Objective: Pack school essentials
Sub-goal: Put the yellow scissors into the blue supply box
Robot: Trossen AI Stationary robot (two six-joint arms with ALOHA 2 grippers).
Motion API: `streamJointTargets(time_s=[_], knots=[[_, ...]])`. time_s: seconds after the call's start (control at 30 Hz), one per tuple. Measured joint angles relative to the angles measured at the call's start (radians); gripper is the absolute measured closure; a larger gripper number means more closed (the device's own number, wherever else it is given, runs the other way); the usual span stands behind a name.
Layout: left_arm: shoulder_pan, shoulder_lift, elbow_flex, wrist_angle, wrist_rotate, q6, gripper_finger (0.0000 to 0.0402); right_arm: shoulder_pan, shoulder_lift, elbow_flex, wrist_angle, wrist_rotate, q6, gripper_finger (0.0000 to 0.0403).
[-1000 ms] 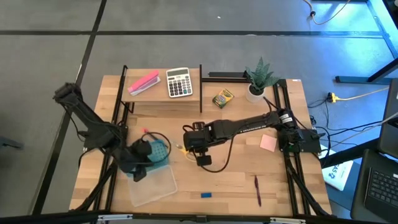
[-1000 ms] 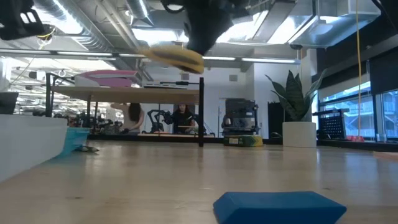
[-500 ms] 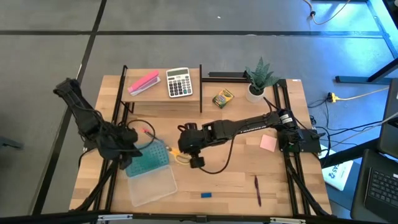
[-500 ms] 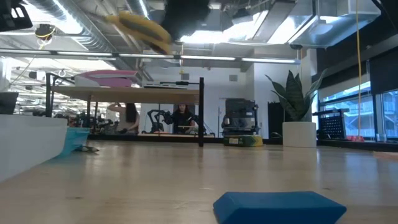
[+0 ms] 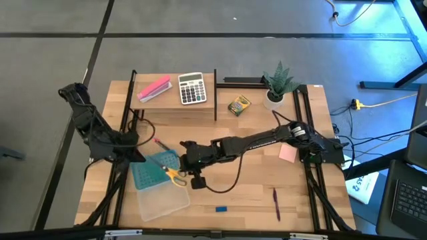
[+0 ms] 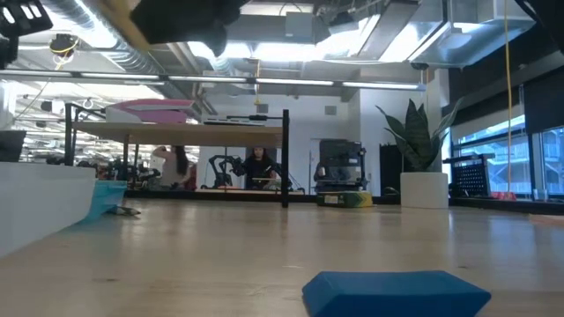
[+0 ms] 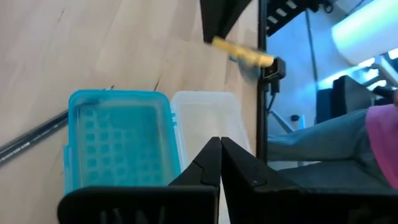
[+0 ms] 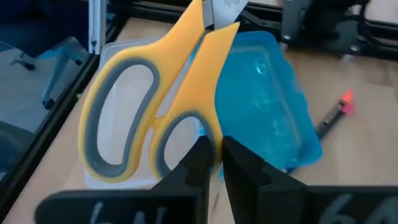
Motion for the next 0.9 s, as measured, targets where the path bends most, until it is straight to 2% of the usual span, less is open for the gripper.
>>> streamJointTargets(time_s=[0.47, 0.9], knots=[[0.001, -0.040, 0.000, -0.081, -0.008, 0.012, 0.0401, 0.001, 0.116, 0.000, 0.181, -0.135, -0.066, 0.0366], [0.001, -0.040, 0.000, -0.109, -0.009, -0.005, 0.0401, 0.001, 0.214, -0.002, 0.302, -0.171, -0.107, 0.0366]])
